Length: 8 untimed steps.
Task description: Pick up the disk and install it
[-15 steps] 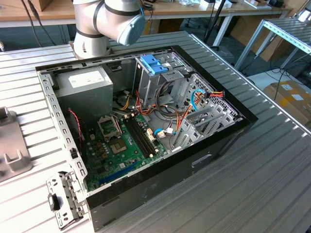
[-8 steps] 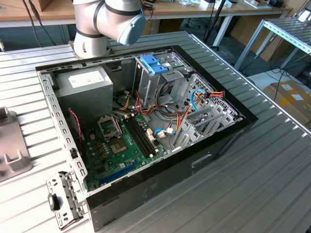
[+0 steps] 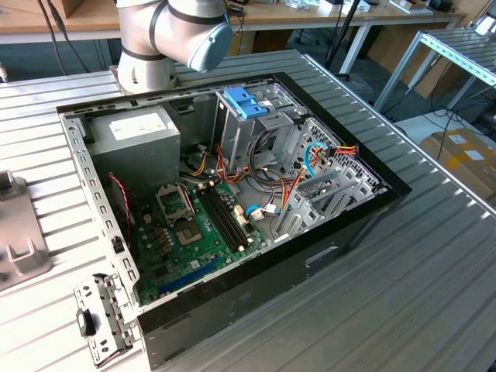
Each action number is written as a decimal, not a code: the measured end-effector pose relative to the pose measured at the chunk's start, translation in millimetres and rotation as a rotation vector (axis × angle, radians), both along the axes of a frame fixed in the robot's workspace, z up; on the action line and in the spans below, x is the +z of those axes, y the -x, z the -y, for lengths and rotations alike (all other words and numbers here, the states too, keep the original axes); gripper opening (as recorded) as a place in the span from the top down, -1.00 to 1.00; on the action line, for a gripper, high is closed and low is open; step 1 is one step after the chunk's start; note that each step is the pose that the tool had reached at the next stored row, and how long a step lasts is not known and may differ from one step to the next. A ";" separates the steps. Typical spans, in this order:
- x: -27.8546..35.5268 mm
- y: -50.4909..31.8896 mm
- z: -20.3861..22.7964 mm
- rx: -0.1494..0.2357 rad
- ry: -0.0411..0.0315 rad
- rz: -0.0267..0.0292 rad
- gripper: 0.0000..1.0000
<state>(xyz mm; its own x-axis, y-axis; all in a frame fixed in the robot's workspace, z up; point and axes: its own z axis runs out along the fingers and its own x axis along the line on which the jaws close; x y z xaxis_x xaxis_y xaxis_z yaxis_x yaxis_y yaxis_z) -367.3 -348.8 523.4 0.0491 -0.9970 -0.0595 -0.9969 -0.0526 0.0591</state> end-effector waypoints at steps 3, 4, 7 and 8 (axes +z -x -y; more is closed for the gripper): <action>-0.3 -2.9 0.0 0.000 0.0001 -0.0004 0.26; -0.6 -4.8 0.0 0.000 0.0000 -0.0006 0.26; -1.1 -8.0 0.0 0.000 0.0001 -0.0008 0.26; -1.2 -9.4 0.0 0.000 0.0001 -0.0010 0.26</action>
